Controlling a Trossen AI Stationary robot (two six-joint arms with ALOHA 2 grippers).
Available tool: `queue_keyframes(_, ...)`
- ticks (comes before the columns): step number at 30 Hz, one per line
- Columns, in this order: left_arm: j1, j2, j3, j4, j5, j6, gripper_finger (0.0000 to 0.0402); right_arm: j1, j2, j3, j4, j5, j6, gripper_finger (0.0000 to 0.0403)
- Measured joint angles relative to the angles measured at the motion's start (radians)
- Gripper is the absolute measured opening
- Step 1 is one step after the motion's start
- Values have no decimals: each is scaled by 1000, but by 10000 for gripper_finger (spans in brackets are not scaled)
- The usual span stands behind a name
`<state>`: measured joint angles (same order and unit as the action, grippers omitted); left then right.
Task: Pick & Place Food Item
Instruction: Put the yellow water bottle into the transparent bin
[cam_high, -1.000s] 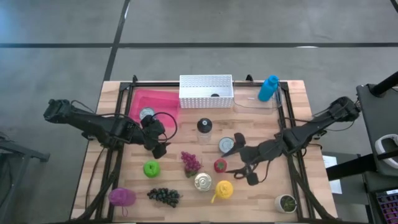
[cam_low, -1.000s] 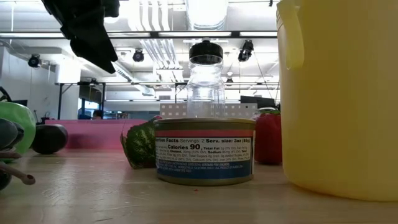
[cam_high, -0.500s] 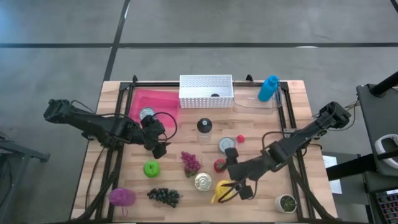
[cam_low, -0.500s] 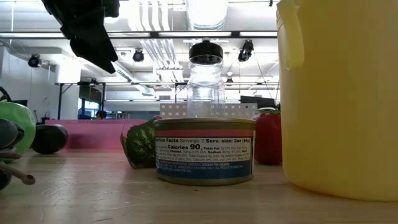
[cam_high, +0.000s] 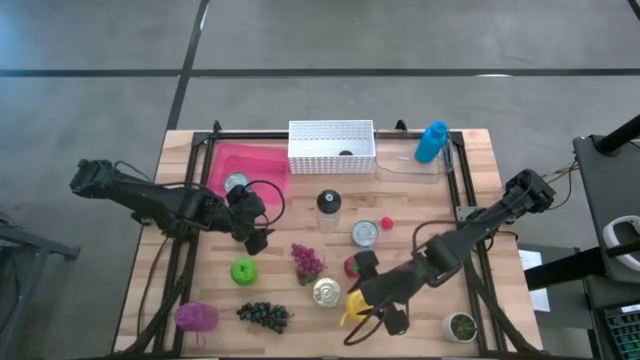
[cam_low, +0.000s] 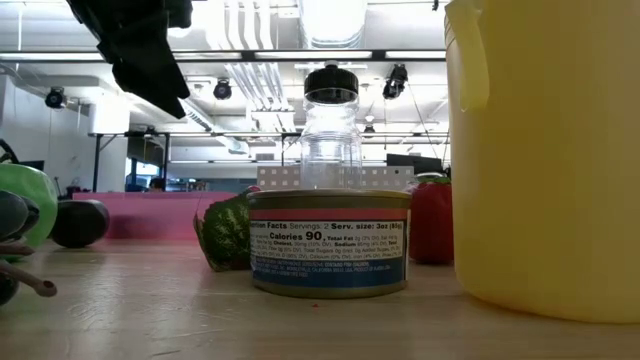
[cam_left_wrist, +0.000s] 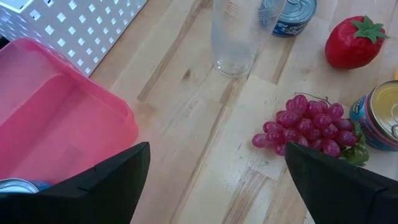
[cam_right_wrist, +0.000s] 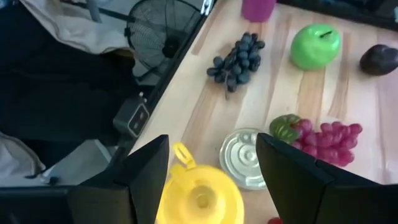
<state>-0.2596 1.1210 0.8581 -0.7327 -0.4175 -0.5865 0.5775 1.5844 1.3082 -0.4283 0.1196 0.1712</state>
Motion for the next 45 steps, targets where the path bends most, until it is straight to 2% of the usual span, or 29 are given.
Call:
queue_keyframes(15,0,0,0,0,0,0,365,9,2,-16,-47,-24,63,226)
queue_keyframes(23,0,0,0,0,0,0,373,10,2,-26,-47,-16,58,211)
queue_keyframes(31,0,0,0,0,0,1,377,12,2,-28,-47,-23,28,164)
queue_keyframes(45,0,0,0,0,0,1,363,14,2,-31,-44,-23,-7,79)
